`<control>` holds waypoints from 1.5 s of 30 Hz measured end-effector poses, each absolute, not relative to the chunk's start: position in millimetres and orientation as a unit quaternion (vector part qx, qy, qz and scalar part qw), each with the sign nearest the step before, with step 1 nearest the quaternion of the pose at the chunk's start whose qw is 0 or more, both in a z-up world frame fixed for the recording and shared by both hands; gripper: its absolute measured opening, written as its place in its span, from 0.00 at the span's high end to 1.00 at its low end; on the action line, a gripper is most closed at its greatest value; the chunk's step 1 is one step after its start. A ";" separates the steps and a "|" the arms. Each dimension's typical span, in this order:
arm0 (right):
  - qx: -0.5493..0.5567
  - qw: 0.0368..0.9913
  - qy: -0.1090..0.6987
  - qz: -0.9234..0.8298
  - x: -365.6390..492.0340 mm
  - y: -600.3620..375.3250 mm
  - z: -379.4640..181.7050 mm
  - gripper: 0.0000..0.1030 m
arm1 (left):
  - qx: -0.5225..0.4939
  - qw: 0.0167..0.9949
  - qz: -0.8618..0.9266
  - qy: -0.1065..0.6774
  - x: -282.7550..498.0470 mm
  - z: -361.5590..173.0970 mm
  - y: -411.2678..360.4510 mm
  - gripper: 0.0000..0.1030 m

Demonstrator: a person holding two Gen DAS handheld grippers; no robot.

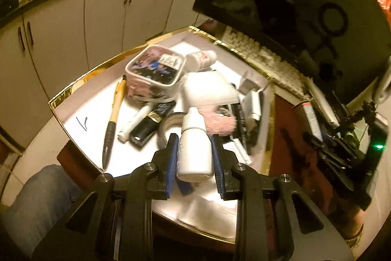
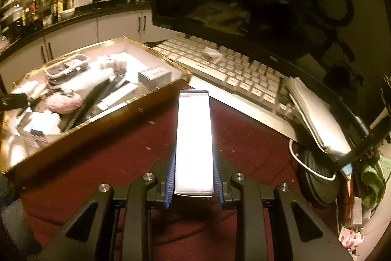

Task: Organize objects
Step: 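Lift the dropper bottle and long box and carry them over the tray, then lower the bottle and box into the tray and open both grippers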

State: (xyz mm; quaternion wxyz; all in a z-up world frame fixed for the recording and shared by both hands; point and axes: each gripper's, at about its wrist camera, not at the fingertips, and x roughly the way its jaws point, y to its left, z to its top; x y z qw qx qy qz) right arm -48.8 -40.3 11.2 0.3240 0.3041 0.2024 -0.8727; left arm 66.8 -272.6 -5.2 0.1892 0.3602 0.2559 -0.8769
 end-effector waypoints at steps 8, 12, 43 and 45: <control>0.338 0.400 0.152 -0.838 -56.9 -72.7 32.3 0.74 | 0.384 0.212 -0.853 0.281 71.1 -16.8 -307.3 0.75; 0.329 0.413 0.154 -0.835 -60.4 -95.0 41.6 0.74 | 0.391 0.202 -0.852 0.282 70.2 -14.9 -315.4 0.75; 0.445 0.359 0.175 -0.802 -136.0 -231.7 -2.1 0.74 | 0.427 0.219 -0.865 0.145 56.5 -16.2 -283.2 0.75; 0.446 0.361 0.170 -0.801 -136.2 -230.4 -3.2 0.74 | 0.427 0.221 -0.865 0.142 55.8 -16.1 -282.2 0.75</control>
